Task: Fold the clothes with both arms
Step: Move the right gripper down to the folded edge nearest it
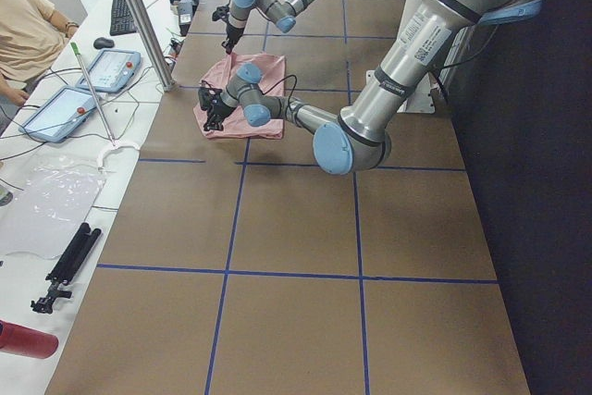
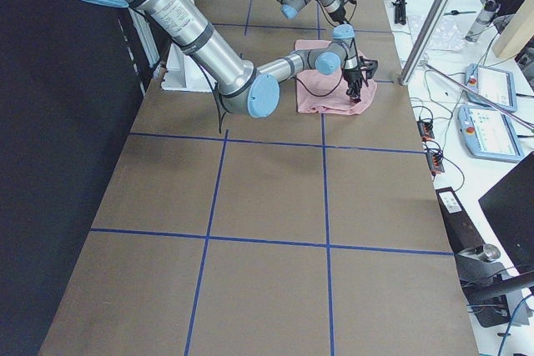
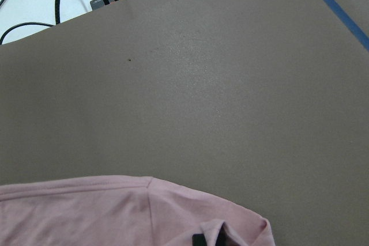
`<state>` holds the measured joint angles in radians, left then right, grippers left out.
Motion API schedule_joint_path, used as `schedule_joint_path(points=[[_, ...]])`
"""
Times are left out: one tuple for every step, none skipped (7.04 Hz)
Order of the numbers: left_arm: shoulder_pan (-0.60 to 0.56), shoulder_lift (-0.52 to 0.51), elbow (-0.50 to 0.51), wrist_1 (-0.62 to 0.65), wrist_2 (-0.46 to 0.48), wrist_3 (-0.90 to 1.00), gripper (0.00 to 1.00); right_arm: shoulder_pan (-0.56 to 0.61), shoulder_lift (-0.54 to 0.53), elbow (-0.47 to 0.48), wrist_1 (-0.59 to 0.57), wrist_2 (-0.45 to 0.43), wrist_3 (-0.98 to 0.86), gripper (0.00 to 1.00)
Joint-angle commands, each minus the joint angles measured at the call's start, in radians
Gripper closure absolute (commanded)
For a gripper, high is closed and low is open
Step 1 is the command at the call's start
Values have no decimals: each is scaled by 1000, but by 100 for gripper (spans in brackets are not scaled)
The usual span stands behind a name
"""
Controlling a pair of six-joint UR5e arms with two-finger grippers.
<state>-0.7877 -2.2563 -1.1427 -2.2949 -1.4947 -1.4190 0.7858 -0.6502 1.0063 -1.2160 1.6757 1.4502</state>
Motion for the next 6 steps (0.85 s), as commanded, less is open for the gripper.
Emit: schedule_joint_path(points=[[-4, 7, -11, -104, -42, -6, 62, 6, -12, 3, 1, -1, -1, 64], [-7, 20, -56, -104, -80, -47, 59, 13, -11, 21, 3, -1, 7, 54], [-22, 23, -77, -104, -135, -92, 59, 48, -35, 93, 1, 10, 3, 54], [-48, 24, -100, -104, -188, -92, 59, 53, -98, 210, -8, 21, 10, 54], [-50, 29, -127, -95, -225, -101, 59, 26, -202, 368, -10, 65, 34, 50], [-50, 41, -134, -90, -228, -113, 59, -12, -309, 503, -11, 68, 54, 49]])
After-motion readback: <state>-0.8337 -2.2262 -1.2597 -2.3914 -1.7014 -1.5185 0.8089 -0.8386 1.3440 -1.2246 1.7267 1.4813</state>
